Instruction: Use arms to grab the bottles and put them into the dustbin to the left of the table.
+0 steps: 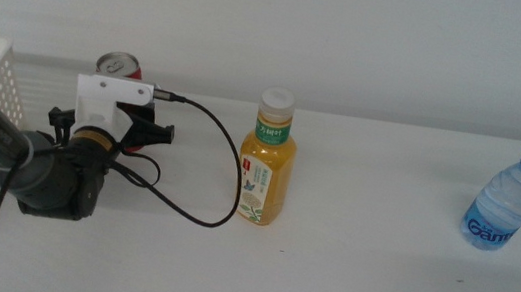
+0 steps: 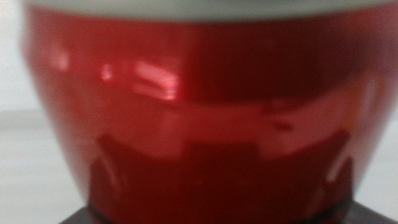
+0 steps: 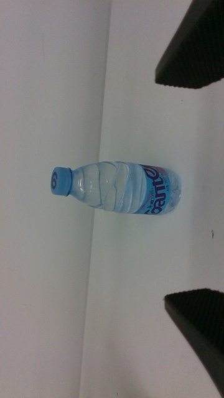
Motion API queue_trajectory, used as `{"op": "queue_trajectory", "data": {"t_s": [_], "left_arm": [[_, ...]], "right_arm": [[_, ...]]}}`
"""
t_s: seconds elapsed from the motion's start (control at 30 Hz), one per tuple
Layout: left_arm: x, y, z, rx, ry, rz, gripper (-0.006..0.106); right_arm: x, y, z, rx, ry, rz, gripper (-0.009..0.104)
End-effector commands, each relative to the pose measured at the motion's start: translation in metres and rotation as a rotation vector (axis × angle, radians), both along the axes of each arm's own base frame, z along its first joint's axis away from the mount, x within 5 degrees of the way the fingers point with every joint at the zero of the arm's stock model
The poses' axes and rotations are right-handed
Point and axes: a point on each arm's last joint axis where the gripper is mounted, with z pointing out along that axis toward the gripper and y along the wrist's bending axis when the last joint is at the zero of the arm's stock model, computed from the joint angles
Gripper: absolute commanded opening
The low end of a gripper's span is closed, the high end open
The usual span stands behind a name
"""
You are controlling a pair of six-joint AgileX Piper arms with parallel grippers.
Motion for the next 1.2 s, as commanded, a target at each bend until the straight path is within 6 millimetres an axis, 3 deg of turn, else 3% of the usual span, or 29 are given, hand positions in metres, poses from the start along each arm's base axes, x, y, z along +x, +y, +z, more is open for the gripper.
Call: {"op": "queue_trajectory", "data": {"t_s": [0.0,0.1,0.33,0.67,1.0,1.17], "left_arm": [[0.001,0.002,0.0,-0.005,-0.003,0.016,0.032],[-0.007,0.004,0.003,0.006,-0.004,0.013,-0.002],[-0.043,0.013,0.043,0.134,0.049,-0.007,-0.002],[-0.106,0.022,0.097,0.11,0.239,-0.03,-0.002],[-0.144,0.023,0.154,0.053,0.224,-0.085,-0.002],[-0.154,0.023,0.17,0.039,0.173,-0.098,-0.002]], "right_arm": [[-0.001,0.0,-0.012,-0.014,0.0,-0.005,0.086],[-0.001,0.0,-0.012,-0.014,0.0,-0.005,0.086],[-0.001,0.0,-0.012,-0.014,0.0,-0.005,0.086],[-0.001,0.0,-0.012,-0.014,0.0,-0.005,0.086],[-0.001,0.0,-0.012,-0.014,0.0,-0.005,0.086],[-0.001,0.0,-0.012,-0.014,0.0,-0.005,0.086]]}}
